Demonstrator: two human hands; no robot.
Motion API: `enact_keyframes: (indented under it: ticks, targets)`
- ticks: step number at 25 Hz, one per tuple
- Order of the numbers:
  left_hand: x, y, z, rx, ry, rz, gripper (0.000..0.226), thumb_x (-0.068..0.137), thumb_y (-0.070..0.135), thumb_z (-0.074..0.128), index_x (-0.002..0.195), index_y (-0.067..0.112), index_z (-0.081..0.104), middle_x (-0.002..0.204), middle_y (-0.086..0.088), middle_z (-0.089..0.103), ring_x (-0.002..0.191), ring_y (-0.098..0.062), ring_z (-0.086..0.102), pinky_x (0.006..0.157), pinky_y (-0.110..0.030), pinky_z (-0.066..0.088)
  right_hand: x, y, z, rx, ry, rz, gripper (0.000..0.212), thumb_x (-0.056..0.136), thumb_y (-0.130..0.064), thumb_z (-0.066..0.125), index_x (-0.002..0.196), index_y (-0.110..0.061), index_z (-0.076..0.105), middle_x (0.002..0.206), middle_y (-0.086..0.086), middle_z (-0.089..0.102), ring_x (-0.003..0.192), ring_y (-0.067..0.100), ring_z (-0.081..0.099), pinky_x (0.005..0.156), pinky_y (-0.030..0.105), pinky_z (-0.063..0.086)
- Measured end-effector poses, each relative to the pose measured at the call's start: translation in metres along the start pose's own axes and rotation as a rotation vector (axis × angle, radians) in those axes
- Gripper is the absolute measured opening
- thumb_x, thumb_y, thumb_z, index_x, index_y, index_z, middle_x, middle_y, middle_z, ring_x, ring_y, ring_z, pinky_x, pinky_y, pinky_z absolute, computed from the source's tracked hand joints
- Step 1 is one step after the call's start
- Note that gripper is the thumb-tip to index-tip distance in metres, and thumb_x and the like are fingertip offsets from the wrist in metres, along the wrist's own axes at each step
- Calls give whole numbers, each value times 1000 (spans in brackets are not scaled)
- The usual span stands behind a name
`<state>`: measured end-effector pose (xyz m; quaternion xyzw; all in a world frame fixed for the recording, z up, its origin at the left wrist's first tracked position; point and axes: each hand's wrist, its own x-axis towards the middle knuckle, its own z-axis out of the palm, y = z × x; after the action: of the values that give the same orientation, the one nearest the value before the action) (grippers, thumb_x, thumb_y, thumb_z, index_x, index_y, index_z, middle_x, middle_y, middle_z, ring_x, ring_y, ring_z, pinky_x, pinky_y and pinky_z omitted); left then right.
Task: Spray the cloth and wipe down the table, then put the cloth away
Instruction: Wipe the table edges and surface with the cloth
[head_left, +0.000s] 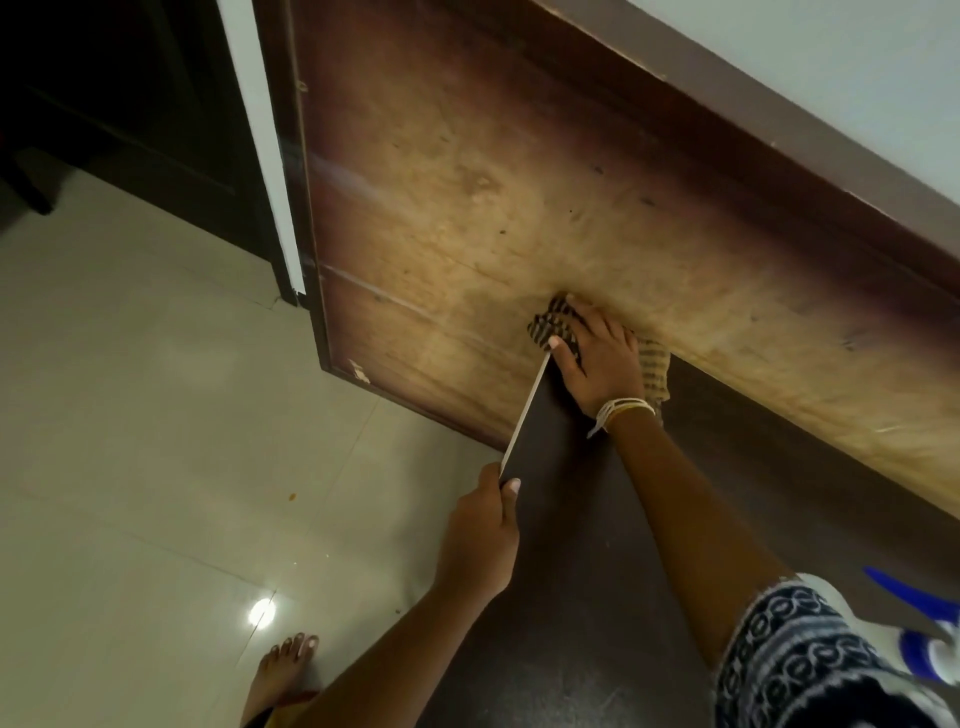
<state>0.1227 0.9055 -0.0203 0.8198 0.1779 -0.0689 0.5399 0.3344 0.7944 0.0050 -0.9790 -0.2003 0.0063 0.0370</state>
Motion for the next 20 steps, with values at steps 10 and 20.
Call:
enact_keyframes:
  ticks: [10,20]
  targets:
    - [0,4,-12,-526,74,-350,43,103,38,34,98,15,70,88,6,69,84,-9,63,75,-16,49,-257,-95,5,99,-84,91,52,99,-53,23,150,-43,23,161,-10,18,150,16,12,120,40,11]
    - [-65,-27,-26,-249,-73,-164,41,105,32,32,135,16,54,127,1,61,117,-9,54,91,-12,38,-193,1,2,95,30,619,54,98,-53,31,148,-33,34,159,-4,26,147,24,22,116,49,22]
